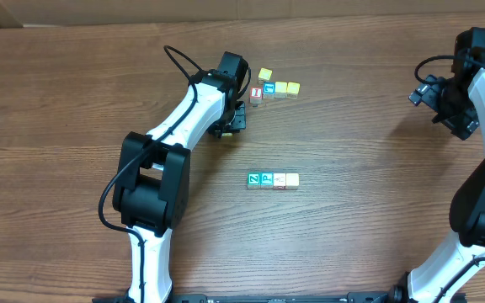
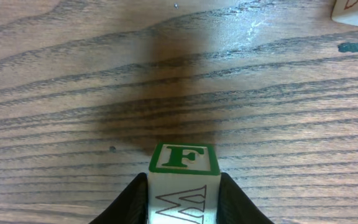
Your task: Flip 5 blocks
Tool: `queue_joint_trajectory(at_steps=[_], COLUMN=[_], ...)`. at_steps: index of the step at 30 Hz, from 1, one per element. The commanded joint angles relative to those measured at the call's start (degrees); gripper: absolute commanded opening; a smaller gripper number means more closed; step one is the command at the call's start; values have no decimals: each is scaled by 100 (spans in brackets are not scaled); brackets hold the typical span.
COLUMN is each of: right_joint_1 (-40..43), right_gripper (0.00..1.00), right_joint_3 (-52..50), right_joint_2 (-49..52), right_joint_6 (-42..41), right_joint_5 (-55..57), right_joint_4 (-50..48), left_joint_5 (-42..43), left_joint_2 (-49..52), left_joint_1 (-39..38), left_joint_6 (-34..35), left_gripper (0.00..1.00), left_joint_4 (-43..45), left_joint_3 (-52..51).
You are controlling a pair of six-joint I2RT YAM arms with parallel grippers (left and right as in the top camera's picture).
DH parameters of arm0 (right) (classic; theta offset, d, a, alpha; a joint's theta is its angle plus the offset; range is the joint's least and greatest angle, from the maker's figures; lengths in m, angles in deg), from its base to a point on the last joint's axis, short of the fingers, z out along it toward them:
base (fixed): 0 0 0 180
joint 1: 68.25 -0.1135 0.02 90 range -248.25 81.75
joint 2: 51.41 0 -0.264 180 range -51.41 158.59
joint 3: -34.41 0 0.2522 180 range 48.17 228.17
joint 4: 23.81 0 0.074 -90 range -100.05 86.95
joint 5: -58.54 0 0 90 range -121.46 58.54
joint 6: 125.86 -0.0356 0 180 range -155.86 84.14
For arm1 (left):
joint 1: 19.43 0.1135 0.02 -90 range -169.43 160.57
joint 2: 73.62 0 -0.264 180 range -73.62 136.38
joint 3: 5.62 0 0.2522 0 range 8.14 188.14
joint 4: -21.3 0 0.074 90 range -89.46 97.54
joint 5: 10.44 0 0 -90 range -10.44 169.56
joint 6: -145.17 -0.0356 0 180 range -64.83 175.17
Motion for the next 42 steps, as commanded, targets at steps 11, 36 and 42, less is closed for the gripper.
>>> queue_joint_trajectory(at_steps=[11, 36, 42], right_joint_1=[15, 15, 15], right_gripper=[100, 100, 100], right_joint_3=[87, 87, 87], right_joint_2=[-153, -155, -155], right_joint_6=[22, 22, 22], right_joint_5=[15, 15, 15], right_joint_4=[-13, -13, -13], left_joint_5=[-7, 509, 503], left_joint_2=[68, -1528, -1528], left_joint_1=[-46, -144, -330], left_joint_6=[-219, 2, 160], left_gripper=[15, 9, 9], left_joint_4=[-192, -2240, -2087], left_joint_3=[83, 149, -328])
